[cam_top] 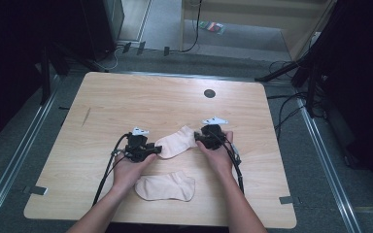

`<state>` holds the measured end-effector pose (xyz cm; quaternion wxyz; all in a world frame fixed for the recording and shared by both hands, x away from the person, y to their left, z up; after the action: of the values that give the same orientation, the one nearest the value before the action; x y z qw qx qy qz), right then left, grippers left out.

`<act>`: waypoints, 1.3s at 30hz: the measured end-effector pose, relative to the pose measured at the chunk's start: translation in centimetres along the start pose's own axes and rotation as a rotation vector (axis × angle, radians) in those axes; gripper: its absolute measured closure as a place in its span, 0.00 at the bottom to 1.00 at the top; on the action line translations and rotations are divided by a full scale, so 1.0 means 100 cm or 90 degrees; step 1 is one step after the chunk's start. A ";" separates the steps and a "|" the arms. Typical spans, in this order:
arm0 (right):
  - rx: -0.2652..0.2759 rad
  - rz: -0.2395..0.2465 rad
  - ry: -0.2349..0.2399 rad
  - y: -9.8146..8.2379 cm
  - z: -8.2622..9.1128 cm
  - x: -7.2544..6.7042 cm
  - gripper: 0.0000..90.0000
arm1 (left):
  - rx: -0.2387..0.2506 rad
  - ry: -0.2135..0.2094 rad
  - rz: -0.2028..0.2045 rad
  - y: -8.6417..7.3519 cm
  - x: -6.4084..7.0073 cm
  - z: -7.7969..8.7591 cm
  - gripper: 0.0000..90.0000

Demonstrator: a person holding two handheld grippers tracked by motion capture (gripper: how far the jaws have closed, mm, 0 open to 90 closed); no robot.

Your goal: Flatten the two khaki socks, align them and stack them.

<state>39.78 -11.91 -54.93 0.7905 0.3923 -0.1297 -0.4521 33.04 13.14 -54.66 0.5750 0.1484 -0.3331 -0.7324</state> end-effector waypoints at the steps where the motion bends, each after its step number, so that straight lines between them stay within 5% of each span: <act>1: -0.001 0.006 -0.003 -0.001 0.000 -0.001 0.69 | -0.002 0.002 -0.002 0.000 0.000 0.000 0.72; 10: 0.002 0.023 -0.019 -0.006 0.005 -0.008 0.97 | -0.008 -0.004 -0.033 -0.002 0.002 0.001 0.99; 16: 0.011 0.026 -0.023 -0.007 0.012 -0.013 0.99 | 0.000 -0.007 -0.059 -0.003 -0.003 0.004 1.00; 27: 0.054 -0.007 -0.001 -0.005 0.041 -0.025 0.99 | 0.044 -0.032 -0.056 -0.001 -0.012 0.028 1.00; 39: 0.078 -0.001 0.019 -0.010 0.066 -0.050 0.99 | 0.069 -0.041 -0.066 -0.011 -0.023 0.056 1.00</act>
<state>32.70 -11.41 -50.59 0.7666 0.4466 -0.1447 -0.4381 29.55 17.19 -51.67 0.5164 0.1731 -0.3824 -0.7464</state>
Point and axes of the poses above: each handheld gripper's, and its own axes: z roughly backward along the jaws, y roughly out of its top, x roughly to its right, the point moved 1 cm from there along -z, roughly forward along the jaws, and after that the axes turned 9 degrees about y, right-handed, at the moved point
